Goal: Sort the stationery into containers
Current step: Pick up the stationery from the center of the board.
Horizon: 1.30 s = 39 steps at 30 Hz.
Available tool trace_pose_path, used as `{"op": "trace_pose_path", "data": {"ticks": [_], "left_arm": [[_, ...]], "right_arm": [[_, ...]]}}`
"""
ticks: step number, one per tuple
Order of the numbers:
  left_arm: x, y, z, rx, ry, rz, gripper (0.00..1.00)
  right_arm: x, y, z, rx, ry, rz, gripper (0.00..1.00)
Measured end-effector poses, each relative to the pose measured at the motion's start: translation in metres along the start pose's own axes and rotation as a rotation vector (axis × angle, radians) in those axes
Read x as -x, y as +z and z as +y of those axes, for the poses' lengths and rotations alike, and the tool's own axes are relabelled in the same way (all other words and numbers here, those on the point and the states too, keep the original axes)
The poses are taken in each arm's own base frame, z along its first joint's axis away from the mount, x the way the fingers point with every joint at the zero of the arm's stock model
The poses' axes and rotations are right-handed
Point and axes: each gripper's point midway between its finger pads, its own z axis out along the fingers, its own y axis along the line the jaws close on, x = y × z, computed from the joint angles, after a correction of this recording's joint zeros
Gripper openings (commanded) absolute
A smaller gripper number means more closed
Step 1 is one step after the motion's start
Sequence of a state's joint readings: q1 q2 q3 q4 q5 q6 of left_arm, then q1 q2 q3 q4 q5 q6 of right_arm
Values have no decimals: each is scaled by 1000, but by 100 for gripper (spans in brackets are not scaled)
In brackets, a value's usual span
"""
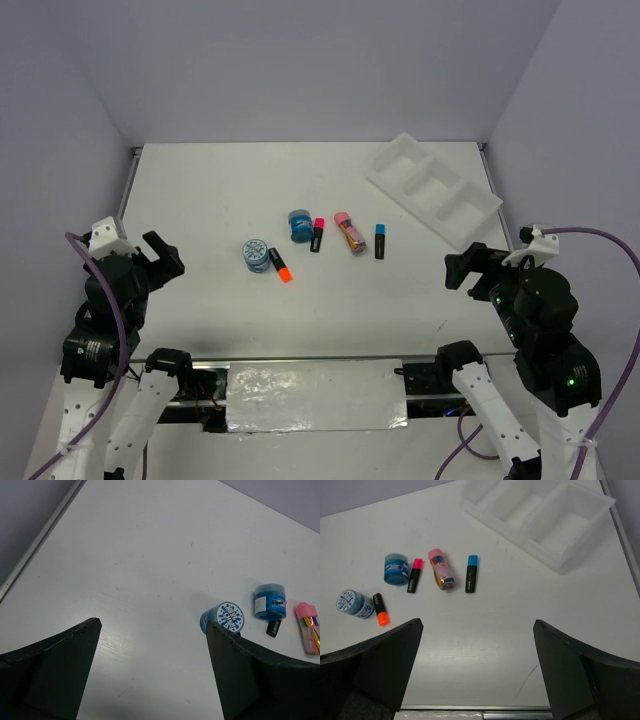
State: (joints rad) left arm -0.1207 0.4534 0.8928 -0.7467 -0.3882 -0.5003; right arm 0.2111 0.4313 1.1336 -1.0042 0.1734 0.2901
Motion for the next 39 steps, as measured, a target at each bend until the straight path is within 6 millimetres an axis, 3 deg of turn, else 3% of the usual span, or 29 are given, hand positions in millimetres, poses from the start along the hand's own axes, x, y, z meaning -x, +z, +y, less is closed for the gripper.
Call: {"op": "trace_pose_path", "data": {"ticks": [15,18,21,23,25,27,28,33,39], "left_arm": [[-5,15,-10,1,22,77,99],[6,24,-30,-36,-1,114,99],[19,46,-67,-84,-24,159,99],[16,65,-115,-125,30,219,99],[-2,80,-181,-197,101,278,99],[-36,94,-227,-219,159,348,99],[-53,102,-241,-211,177,380,99],[-132,125,-254,-121,261,513,99],[-165,133,-273,-95,271,544,99]], "right_arm": [[4,-8,-1,4,3,-19,100],[3,-9,2,18,4,-16,100],[2,-9,6,40,5,-9,100],[1,-9,8,53,7,-4,100],[0,-8,11,66,7,5,100],[-2,-7,13,78,6,18,100],[-2,-6,14,82,5,22,100],[-7,-4,24,132,4,55,100],[-18,-1,33,187,2,94,100]]}}
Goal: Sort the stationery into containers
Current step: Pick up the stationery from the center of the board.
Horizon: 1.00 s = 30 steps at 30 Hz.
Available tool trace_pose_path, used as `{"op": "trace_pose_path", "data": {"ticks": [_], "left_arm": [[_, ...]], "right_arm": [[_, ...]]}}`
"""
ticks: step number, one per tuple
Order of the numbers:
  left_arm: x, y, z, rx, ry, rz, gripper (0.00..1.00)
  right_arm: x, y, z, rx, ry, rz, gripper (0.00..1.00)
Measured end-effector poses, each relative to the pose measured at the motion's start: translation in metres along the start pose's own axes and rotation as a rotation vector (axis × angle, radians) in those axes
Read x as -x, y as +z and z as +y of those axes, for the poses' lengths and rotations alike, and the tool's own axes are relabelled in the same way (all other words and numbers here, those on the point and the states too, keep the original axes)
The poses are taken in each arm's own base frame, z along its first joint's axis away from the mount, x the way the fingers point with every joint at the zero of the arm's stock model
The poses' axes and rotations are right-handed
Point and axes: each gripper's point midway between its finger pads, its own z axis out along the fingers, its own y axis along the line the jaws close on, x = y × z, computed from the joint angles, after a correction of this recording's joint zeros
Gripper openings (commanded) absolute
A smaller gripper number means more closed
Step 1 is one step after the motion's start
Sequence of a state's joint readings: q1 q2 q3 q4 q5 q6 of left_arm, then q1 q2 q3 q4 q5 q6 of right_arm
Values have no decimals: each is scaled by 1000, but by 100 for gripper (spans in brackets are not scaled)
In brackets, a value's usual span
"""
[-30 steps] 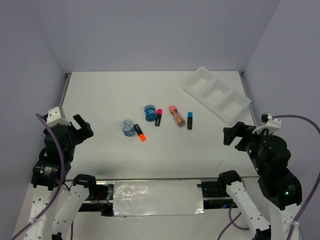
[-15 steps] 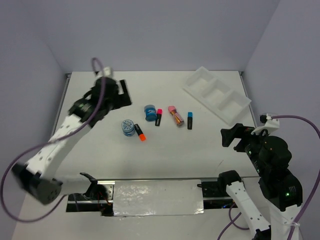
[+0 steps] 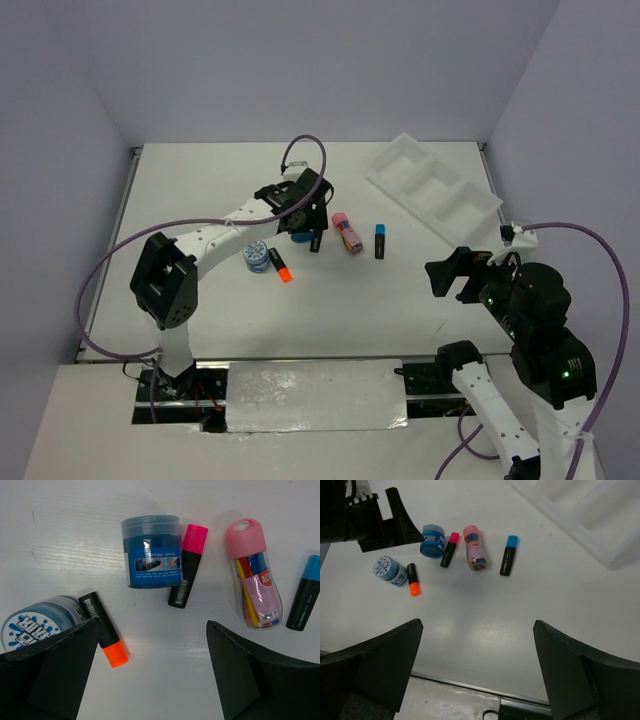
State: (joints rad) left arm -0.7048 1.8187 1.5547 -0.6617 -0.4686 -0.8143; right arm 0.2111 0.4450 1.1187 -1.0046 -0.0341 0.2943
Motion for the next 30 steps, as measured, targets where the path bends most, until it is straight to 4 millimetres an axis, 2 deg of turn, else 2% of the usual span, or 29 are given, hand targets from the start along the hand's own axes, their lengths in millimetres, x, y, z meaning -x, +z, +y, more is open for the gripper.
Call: {"op": "trace_pose_path", "data": {"ticks": [8,15,19,23,27,30], "left_arm": [[-8,39,-12,60,22,15,99],[-13,62,3,122,1,37,99],[-15,77,9,137,-11,48,94],[-18,89,7,125,-21,59,91],[-23,95,8,118,-29,71,79],[-22,99,10,115,-37,68,79]], "right_arm": [[-14,8,5,41,0,49,100],[-16,11,8,58,-7,63,100],[-17,13,8,62,-13,73,100],[-17,14,8,63,-18,81,100],[-18,16,9,70,-21,91,100],[-19,15,10,74,-22,92,100]]}}
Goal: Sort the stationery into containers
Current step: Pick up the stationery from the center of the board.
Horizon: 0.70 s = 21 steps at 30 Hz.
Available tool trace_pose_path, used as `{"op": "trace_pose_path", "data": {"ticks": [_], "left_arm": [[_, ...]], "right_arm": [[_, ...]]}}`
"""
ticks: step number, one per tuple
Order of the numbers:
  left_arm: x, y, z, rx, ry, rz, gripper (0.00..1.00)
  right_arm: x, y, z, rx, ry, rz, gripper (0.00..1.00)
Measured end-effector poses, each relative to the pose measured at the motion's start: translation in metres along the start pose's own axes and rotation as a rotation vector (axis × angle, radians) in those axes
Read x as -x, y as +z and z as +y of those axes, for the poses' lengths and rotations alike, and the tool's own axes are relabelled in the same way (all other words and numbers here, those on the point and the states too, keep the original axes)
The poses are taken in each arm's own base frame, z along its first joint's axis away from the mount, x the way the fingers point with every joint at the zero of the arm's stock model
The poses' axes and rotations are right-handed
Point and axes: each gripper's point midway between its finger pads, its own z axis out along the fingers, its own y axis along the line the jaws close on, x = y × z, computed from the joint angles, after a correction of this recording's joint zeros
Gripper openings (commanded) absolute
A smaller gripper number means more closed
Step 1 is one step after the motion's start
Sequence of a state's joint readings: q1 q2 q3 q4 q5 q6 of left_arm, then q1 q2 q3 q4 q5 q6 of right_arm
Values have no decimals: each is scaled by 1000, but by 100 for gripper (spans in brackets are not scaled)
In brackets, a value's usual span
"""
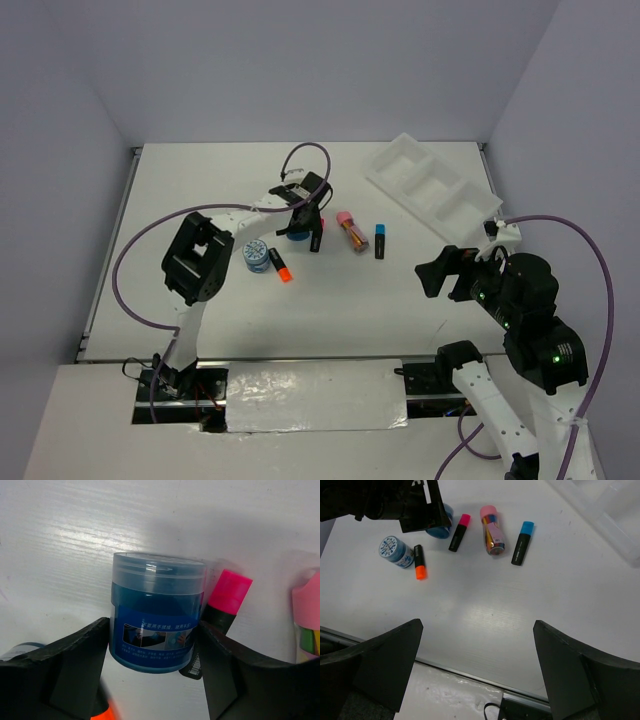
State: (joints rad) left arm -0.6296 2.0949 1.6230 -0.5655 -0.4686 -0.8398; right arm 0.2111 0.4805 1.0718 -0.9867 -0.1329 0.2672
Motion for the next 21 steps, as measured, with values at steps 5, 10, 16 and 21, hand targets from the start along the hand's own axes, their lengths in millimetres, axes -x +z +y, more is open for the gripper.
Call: {"op": "trace_pose_path", "data": {"ticks": [5,10,16,21], "left_arm": [[5,5,3,-13,-25,-19,79],[12,10,5,-23,-44,-38,80],[17,13,7,-35,-39,-50,0],[18,12,7,-42,-18,-52,0]], "right_arm": [[0,0,1,5,0,2,100],[0,0,1,7,0,2,100],[1,0,2,12,0,-2,100],[1,1,3,16,-1,-2,100]]}}
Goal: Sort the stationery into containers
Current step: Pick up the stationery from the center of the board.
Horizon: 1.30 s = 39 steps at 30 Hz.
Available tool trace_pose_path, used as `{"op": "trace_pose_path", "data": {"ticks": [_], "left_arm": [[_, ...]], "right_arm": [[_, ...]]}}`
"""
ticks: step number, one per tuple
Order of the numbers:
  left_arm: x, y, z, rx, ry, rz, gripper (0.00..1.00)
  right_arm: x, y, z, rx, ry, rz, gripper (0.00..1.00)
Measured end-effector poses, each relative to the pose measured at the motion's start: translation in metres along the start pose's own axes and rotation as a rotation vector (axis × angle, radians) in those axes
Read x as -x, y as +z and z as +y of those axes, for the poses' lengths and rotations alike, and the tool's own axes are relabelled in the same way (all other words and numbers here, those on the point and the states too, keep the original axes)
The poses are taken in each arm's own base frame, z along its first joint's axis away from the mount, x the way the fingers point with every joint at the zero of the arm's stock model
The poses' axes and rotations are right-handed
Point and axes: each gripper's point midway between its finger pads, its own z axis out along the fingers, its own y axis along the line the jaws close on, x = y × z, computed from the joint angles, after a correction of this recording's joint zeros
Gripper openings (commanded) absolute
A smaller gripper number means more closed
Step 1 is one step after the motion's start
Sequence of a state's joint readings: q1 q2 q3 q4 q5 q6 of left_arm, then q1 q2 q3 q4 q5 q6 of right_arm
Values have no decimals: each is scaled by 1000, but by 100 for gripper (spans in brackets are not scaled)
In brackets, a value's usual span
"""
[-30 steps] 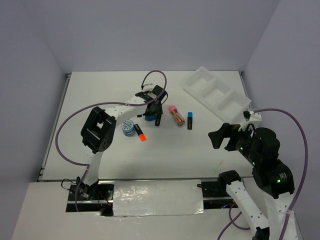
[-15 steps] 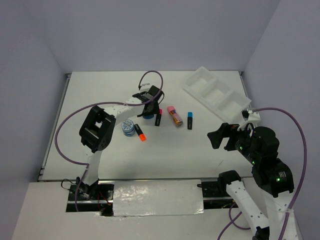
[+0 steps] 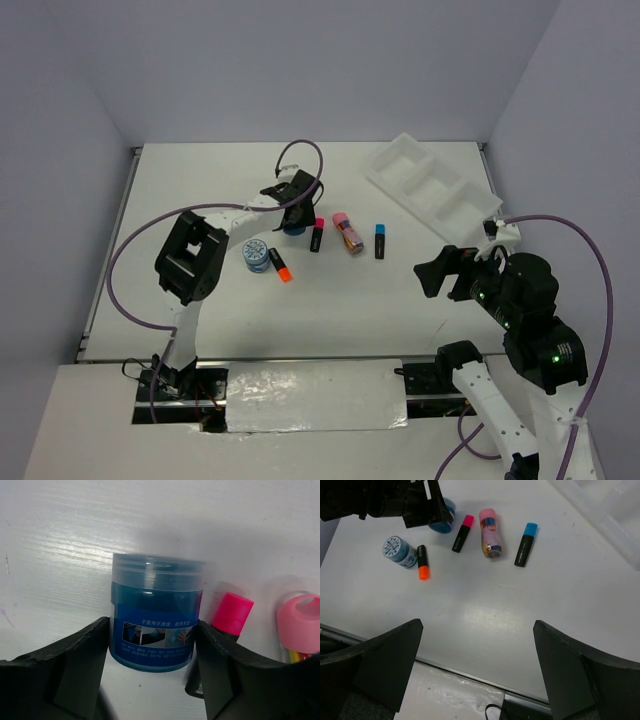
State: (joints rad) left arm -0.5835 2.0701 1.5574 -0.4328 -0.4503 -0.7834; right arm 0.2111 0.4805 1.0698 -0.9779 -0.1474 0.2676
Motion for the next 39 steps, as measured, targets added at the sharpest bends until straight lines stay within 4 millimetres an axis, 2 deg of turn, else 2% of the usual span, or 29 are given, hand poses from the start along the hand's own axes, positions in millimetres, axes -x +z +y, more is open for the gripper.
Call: {"op": "trace_pose_path", "data": {"ticks": [4,8,11,14,17,19,21,25,29,34,39], "left_arm": [[-8,-11,11,-19,48,10,0],[-6,-40,24,-58,106,-7,0],[15,-76,20,-165,121,-94,0],[38,-129,10,-335,139,-247,0],[44,-184,-4,-531,175,-384,0],[38,-216,-13,-668,204,-450,0],[26,-239,-21,-783,249,-493,0],[-5,-268,-34,-947,347,-505,0],[-30,-294,-47,-1090,420,-500,0],[-48,-322,-60,-1214,495,-496,0],[-54,-339,-67,-1271,537,-510,0]], "right_arm": [[2,3,3,20,-3,-10,100],[2,10,8,55,0,-16,100],[7,13,11,69,19,-33,100],[16,13,17,82,44,-48,100],[34,14,29,121,83,-60,100],[50,20,42,172,120,-72,100],[57,33,51,208,164,-50,100],[62,57,70,287,251,1,100],[52,73,100,370,292,84,100],[32,89,135,437,310,180,100],[17,99,143,421,323,216,100]]}}
